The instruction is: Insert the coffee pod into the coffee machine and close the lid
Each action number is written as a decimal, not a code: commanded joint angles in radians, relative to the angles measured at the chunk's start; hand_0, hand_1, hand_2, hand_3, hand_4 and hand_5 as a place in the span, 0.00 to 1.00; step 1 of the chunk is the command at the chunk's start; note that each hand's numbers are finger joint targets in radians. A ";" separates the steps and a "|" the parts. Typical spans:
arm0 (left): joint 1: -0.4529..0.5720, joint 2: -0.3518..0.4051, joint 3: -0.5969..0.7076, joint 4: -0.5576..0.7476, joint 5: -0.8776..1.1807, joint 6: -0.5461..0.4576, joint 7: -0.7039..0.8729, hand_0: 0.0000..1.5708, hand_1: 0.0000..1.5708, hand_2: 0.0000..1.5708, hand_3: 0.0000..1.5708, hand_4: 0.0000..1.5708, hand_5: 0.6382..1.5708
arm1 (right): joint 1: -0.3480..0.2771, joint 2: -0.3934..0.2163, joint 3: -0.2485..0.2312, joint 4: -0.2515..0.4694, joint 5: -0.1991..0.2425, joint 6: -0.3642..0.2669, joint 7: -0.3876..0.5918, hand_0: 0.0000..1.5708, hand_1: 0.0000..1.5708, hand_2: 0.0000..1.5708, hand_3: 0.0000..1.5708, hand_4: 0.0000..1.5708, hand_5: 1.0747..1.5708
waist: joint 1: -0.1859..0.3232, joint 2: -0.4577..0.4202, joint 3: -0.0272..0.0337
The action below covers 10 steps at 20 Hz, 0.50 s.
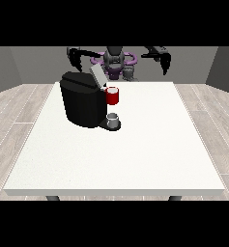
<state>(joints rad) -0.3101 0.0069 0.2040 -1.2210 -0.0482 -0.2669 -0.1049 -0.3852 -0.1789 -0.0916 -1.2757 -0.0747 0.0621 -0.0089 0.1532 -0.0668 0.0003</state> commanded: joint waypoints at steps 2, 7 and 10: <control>0.003 0.017 -0.021 -0.088 0.029 0.007 0.066 0.00 0.00 0.00 0.00 0.00 1.00 | -0.089 0.013 -0.006 0.085 0.033 -0.028 -0.042 0.00 0.00 0.00 0.00 0.00 1.00 | 0.001 0.069 -0.0001; 0.034 0.069 -0.010 -0.139 0.048 0.013 0.076 0.00 0.00 0.00 0.00 0.00 1.00 | -0.154 0.013 -0.003 0.119 0.034 -0.012 0.001 0.00 0.00 0.00 0.00 0.00 1.00 | -0.028 0.075 -0.0003; 0.012 0.061 -0.002 -0.119 0.059 0.037 0.049 0.00 0.00 0.00 0.00 0.00 1.00 | -0.213 0.024 0.022 0.125 0.057 -0.015 0.033 0.00 0.00 0.00 0.00 0.00 1.00 | -0.033 0.102 -0.0004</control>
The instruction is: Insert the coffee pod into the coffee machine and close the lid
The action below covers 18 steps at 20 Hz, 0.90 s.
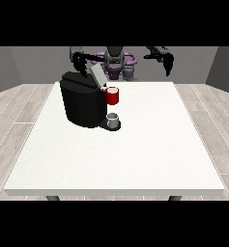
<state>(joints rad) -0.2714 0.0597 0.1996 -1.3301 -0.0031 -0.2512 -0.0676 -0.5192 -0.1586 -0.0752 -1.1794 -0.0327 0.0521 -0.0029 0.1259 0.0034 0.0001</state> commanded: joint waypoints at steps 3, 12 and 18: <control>-0.001 0.023 0.005 -0.014 0.024 0.019 -0.026 0.00 0.00 0.00 0.00 0.00 1.00 | -0.067 0.007 0.020 0.054 0.047 0.002 -0.026 0.00 0.00 0.00 0.00 0.00 1.00 | -0.018 0.046 -0.0001; 0.024 0.016 -0.039 -0.059 0.002 0.052 -0.031 0.00 0.00 0.00 0.00 0.00 1.00 | -0.154 0.001 -0.020 0.138 0.041 -0.003 -0.041 0.00 0.00 0.00 0.00 0.00 1.00 | 0.018 0.085 -0.0002; -0.014 0.064 -0.017 -0.033 0.042 0.026 0.018 0.00 0.00 0.00 0.00 0.00 1.00 | -0.185 0.021 -0.001 0.152 0.064 -0.007 -0.068 0.00 0.00 0.00 0.00 0.00 1.00 | 0.009 0.091 -0.0002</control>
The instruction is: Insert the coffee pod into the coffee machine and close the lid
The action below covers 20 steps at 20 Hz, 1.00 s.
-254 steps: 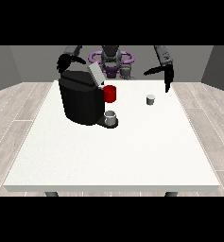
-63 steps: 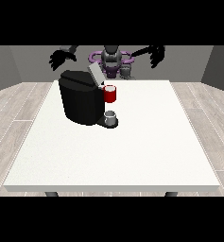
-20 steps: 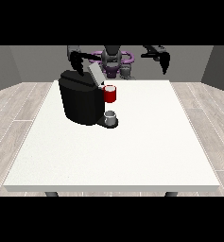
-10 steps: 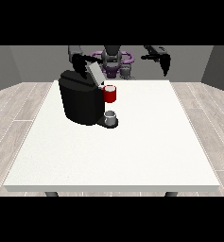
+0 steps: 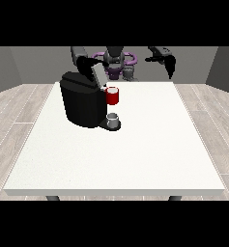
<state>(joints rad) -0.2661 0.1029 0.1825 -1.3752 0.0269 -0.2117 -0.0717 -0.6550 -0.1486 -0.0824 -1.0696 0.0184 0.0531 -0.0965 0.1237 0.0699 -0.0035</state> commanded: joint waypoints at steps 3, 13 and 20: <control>0.009 0.051 0.035 -0.001 0.057 -0.041 0.044 0.00 0.00 0.00 0.00 0.00 1.00 | -0.001 -0.001 0.018 0.050 0.016 0.030 0.008 0.00 0.00 0.00 0.00 0.00 1.00 | 0.009 -0.006 0.0035; -0.018 0.018 0.009 0.050 0.032 0.012 -0.005 0.00 0.00 0.00 0.00 0.08 1.00 | -0.150 0.037 0.073 0.065 0.109 -0.030 0.065 0.00 0.00 0.00 0.00 0.11 1.00 | 0.021 0.012 0.0034; 0.005 0.015 -0.025 0.004 0.017 0.023 0.019 0.00 0.00 0.00 0.00 0.00 1.00 | -0.146 0.074 0.080 0.077 0.118 -0.023 0.072 0.00 0.00 0.00 0.00 0.07 1.00 | 0.012 -0.051 0.0035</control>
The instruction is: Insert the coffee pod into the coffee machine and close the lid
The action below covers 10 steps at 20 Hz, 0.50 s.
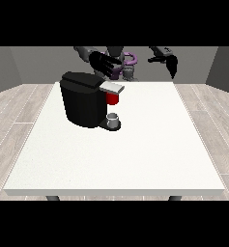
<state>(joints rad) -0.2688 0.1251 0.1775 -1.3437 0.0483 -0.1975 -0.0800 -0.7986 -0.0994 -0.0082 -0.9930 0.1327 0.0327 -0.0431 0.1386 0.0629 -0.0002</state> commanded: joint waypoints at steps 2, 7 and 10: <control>0.029 -0.026 -0.039 -0.015 -0.023 0.009 -0.044 0.00 0.00 0.00 0.00 0.12 1.00 | -0.038 -0.002 -0.021 -0.006 -0.022 0.035 0.020 0.00 0.00 0.00 0.00 0.08 1.00 | -0.010 -0.025 0.0001; 0.060 -0.051 -0.058 -0.035 -0.024 0.016 -0.084 0.00 0.00 0.00 0.00 0.09 1.00 | 0.026 0.095 0.014 -0.031 -0.021 0.001 -0.065 0.00 0.00 0.00 0.00 0.11 1.00 | -0.001 -0.050 0.0002; 0.083 -0.067 -0.047 -0.018 -0.016 0.038 -0.054 0.00 0.00 0.00 0.00 0.12 1.00 | 0.191 0.098 0.080 -0.099 -0.085 0.080 -0.138 0.00 0.00 0.00 0.00 0.18 1.00 | -0.078 -0.135 0.0005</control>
<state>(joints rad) -0.2111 0.0794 0.1416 -1.3431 0.0240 -0.1689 -0.1672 -0.7183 -0.0222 0.0390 -1.0545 0.0900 0.0777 -0.1230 0.0917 -0.0029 -0.0002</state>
